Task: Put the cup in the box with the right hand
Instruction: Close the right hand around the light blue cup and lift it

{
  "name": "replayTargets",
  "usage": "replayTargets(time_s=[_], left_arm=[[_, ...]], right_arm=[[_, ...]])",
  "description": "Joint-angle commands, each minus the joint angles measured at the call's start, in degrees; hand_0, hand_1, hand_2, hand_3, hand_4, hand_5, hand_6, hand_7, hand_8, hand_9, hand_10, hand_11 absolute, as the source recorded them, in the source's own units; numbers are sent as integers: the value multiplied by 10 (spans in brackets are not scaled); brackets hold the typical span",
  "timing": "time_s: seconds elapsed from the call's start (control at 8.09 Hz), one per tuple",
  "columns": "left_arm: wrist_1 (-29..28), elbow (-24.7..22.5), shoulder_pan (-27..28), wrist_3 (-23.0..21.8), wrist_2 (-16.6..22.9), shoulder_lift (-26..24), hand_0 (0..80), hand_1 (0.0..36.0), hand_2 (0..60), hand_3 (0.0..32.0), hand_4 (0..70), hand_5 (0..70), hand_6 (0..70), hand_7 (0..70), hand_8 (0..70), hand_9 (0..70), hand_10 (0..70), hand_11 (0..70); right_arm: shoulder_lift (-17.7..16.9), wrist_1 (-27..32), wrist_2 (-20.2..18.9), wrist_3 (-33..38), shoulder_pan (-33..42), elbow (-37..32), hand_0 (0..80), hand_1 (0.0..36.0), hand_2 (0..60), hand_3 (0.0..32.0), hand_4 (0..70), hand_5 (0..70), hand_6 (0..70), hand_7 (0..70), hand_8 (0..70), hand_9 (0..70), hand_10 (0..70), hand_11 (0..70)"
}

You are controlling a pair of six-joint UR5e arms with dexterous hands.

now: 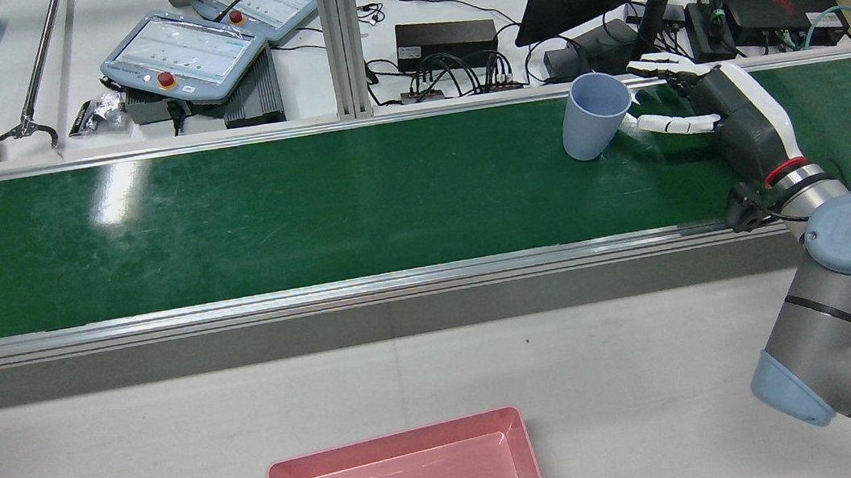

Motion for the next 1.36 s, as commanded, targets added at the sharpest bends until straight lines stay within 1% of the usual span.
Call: replayTargets(time_s=[0.0, 0.12, 0.25, 0.37, 0.49, 0.62, 0.74, 0.87, 0.99, 1.11, 1.24], left_arm=[[1, -1, 0, 1, 0, 0, 0, 0, 0, 0, 0, 0, 0, 0, 0, 0, 0, 0], [1, -1, 0, 0, 0, 0, 0, 0, 0, 0, 0, 0, 0, 0, 0, 0, 0, 0], [1, -1, 0, 0, 0, 0, 0, 0, 0, 0, 0, 0, 0, 0, 0, 0, 0, 0], [1, -1, 0, 0, 0, 0, 0, 0, 0, 0, 0, 0, 0, 0, 0, 0, 0, 0], [1, 0, 0, 0, 0, 0, 0, 0, 0, 0, 0, 0, 0, 0, 0, 0, 0, 0], [1, 0, 0, 0, 0, 0, 0, 0, 0, 0, 0, 0, 0, 0, 0, 0, 0, 0], [1, 0, 0, 0, 0, 0, 0, 0, 0, 0, 0, 0, 0, 0, 0, 0, 0, 0], [0, 0, 0, 0, 0, 0, 0, 0, 0, 0, 0, 0, 0, 0, 0, 0, 0, 0], [0, -1, 0, 0, 0, 0, 0, 0, 0, 0, 0, 0, 0, 0, 0, 0, 0, 0], [0, 0, 0, 0, 0, 0, 0, 0, 0, 0, 0, 0, 0, 0, 0, 0, 0, 0], [0, 0, 0, 0, 0, 0, 0, 0, 0, 0, 0, 0, 0, 0, 0, 0, 0, 0]], right_arm=[[9, -3, -1, -20, 0, 0, 469, 58, 0, 0, 223, 37, 69, 289, 87, 185, 46, 76], [9, -4, -2, -21, 3, 0, 450, 113, 186, 0, 199, 53, 120, 501, 187, 349, 102, 157], [10, -5, -2, -21, 10, 3, 690, 257, 290, 0, 541, 163, 294, 700, 559, 700, 442, 637], [9, -5, -2, -21, 18, 5, 800, 360, 600, 0, 700, 255, 393, 700, 700, 700, 646, 700], [9, -5, -2, -21, 26, 9, 800, 360, 600, 0, 700, 270, 417, 700, 700, 700, 700, 700], [8, -5, -2, -20, 31, 21, 800, 360, 600, 0, 700, 269, 410, 700, 700, 700, 700, 700], [7, -5, -2, -21, 34, 48, 800, 360, 600, 0, 700, 268, 398, 700, 700, 700, 700, 700], [9, -5, -3, -34, 32, 93, 800, 360, 600, 0, 700, 269, 388, 700, 700, 700, 700, 700], [9, -5, -4, -80, 1, 164, 800, 360, 600, 0, 700, 269, 382, 700, 700, 700, 700, 700], [13, -4, -4, -107, -43, 212, 800, 360, 600, 0, 700, 266, 379, 700, 700, 700, 695, 700], [16, -4, -6, -119, -85, 245, 800, 360, 600, 0, 700, 262, 381, 700, 700, 700, 688, 700]])
